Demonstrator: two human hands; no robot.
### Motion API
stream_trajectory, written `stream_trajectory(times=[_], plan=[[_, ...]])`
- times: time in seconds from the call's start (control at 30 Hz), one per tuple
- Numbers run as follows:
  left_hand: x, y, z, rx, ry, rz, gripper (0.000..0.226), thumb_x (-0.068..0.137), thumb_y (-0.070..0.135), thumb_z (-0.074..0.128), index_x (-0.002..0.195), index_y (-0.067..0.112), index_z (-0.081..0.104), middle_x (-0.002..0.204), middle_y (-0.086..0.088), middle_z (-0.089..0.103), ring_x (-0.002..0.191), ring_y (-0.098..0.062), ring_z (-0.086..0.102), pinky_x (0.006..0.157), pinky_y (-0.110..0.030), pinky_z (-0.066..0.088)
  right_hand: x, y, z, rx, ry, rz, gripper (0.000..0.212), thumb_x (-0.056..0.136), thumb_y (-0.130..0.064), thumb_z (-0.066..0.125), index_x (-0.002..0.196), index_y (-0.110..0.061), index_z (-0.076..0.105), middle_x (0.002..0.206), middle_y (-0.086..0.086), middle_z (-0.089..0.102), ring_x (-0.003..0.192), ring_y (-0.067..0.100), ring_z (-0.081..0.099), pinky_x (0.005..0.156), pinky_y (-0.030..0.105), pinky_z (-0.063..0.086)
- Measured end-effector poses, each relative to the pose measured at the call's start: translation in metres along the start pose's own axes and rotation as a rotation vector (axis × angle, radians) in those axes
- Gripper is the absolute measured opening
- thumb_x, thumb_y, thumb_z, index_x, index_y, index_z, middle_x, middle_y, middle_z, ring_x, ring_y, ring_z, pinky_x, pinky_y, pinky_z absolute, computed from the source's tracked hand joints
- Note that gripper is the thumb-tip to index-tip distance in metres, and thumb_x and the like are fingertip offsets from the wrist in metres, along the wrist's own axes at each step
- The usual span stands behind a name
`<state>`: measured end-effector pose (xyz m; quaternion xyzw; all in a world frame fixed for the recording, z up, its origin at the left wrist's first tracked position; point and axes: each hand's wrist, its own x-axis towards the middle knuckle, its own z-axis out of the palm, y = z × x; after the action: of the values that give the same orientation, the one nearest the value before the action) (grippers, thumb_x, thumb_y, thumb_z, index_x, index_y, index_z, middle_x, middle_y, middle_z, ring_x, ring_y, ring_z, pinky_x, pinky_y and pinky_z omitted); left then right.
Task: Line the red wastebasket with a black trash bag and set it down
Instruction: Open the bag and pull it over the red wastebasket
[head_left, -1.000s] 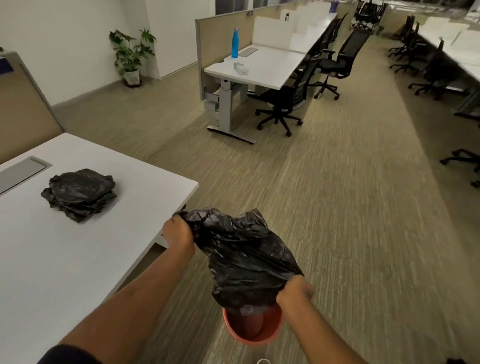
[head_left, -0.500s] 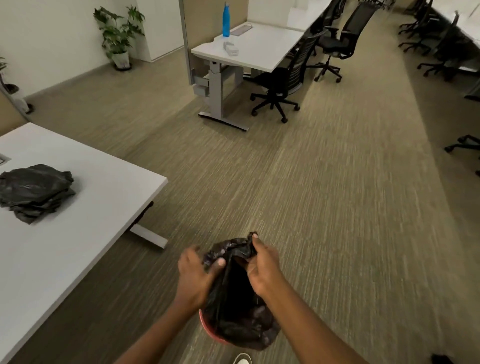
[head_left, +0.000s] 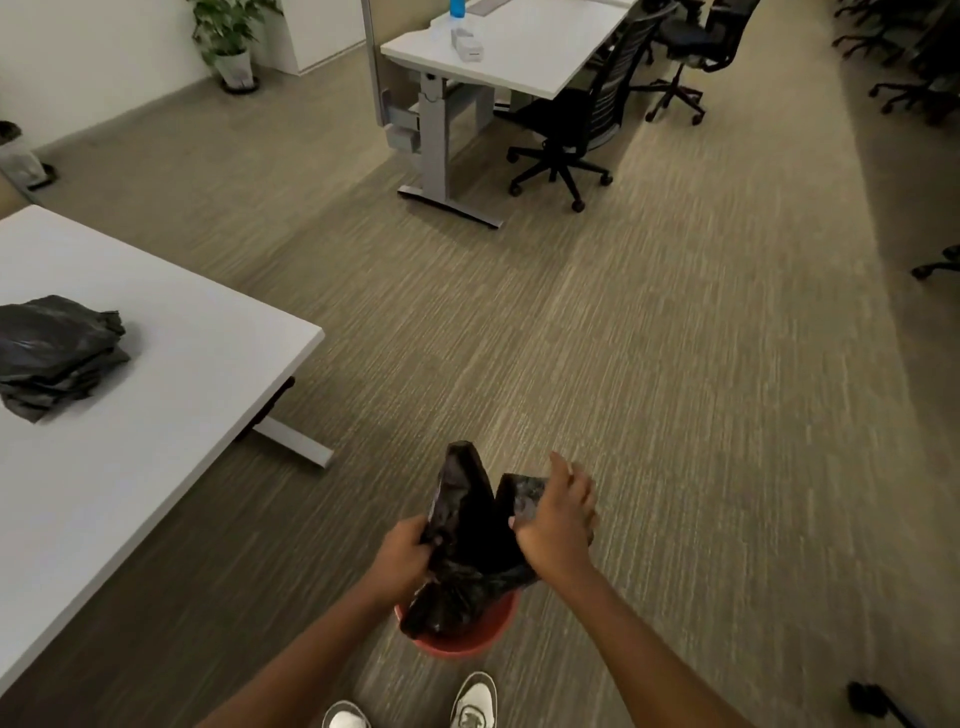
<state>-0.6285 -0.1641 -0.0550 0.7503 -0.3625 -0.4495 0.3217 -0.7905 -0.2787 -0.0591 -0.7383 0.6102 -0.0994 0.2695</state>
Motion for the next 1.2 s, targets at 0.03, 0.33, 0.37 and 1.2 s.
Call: stream_trajectory(times=[0.03, 0.33, 0.37, 1.2], plan=[[0.002, -0.002, -0.001, 0.02, -0.047, 0.029, 0.017, 0.086, -0.004, 0.052, 0.077, 0.005, 0.063, 0.077, -0.004, 0.068, 0.079, -0.016, 0.062, 0.074, -0.04, 0.051, 0.004, 0.003, 0.004, -0.121, -0.054, 0.02, 0.104, 0.067, -0.039, 0.078, 0.144, -0.028, 0.009, 0.15, 0.013, 0.022, 0.139, 0.036, 0.023, 0.109, 0.056, 0.027], [0.014, -0.042, -0.021, -0.105, -0.221, 0.052, 0.051, 0.083, -0.017, 0.048, 0.06, 0.023, 0.07, 0.055, 0.009, 0.067, 0.059, 0.004, 0.062, 0.057, -0.017, 0.047, 0.005, 0.02, 0.013, -0.415, -0.598, 0.133, 0.029, 0.091, -0.02, 0.05, 0.113, -0.005, 0.061, 0.118, 0.015, 0.063, 0.11, 0.03, 0.06, 0.09, 0.035, 0.049], [0.015, -0.045, -0.025, -0.108, -0.236, 0.042, 0.055, 0.081, -0.018, 0.047, 0.061, 0.027, 0.072, 0.056, 0.009, 0.068, 0.059, -0.001, 0.063, 0.056, -0.019, 0.048, -0.003, 0.024, 0.018, -0.477, -0.548, 0.155, 0.028, 0.091, -0.019, 0.049, 0.112, -0.009, 0.063, 0.117, 0.012, 0.065, 0.108, 0.027, 0.061, 0.091, 0.036, 0.05], [0.022, -0.059, -0.09, 0.023, -0.287, 0.151, 0.056, 0.068, -0.024, 0.049, 0.054, 0.026, 0.071, 0.053, 0.011, 0.066, 0.058, 0.007, 0.062, 0.062, -0.016, 0.048, -0.027, 0.004, 0.06, 0.234, 0.018, 0.457, 0.017, 0.08, 0.001, 0.051, 0.088, 0.0, 0.067, 0.09, 0.02, 0.07, 0.087, 0.036, 0.064, 0.077, 0.041, 0.05]])
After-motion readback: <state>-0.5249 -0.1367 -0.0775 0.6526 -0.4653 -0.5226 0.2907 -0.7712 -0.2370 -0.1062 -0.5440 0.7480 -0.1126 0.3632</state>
